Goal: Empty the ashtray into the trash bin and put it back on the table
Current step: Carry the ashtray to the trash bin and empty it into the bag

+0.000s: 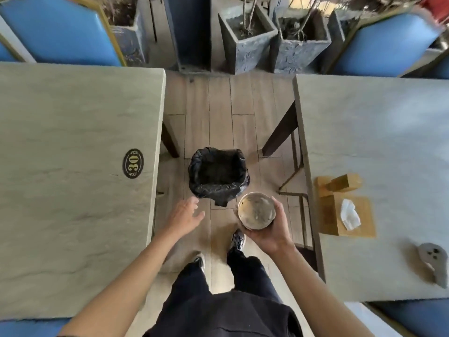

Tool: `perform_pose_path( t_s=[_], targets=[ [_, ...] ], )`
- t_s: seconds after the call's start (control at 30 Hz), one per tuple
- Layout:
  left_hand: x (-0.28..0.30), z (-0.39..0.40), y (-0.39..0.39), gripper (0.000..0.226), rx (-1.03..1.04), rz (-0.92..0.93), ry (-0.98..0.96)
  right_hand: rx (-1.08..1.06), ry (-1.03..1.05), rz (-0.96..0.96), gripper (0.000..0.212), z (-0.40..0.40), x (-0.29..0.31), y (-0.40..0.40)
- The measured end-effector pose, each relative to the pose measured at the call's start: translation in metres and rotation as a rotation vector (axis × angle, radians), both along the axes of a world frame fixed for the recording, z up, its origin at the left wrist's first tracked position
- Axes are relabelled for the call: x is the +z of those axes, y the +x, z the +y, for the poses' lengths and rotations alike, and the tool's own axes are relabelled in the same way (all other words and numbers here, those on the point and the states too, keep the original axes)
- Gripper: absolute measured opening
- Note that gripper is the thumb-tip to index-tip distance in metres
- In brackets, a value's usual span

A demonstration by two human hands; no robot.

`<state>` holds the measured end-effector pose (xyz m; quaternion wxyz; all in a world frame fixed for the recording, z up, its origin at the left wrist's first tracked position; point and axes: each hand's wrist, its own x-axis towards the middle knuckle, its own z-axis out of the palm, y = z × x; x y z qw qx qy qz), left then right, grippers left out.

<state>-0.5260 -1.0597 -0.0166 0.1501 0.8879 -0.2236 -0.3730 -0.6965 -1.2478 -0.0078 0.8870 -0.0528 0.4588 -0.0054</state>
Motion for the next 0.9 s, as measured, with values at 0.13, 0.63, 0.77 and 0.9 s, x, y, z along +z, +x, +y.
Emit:
perform_pose_path(
  t_s=[0.13,0.63,0.77,0.9],
  targets=[
    [-0.05,-0.035,0.021,0.039,0.16,0.087,0.073,-0.023,0.022,0.048,0.083,-0.035,-0.03,0.019],
    [-0.359,-0.11,0.078,0.023,1.077,0.574,0.006,-0.061,0.05,0.064,0.076,-0.085,-0.265,0.089],
    [-0.416,-0.125,0.091,0.032,1.256,0.68,-0.067,-0.067,0.04,0.079,0.084,-0.095,-0.319,0.095],
    [-0.451,-0.136,0.097,0.038,1.38,0.805,-0.122,-0.065,0.026,0.097,0.084,-0.101,-0.349,0.096]
  ],
)
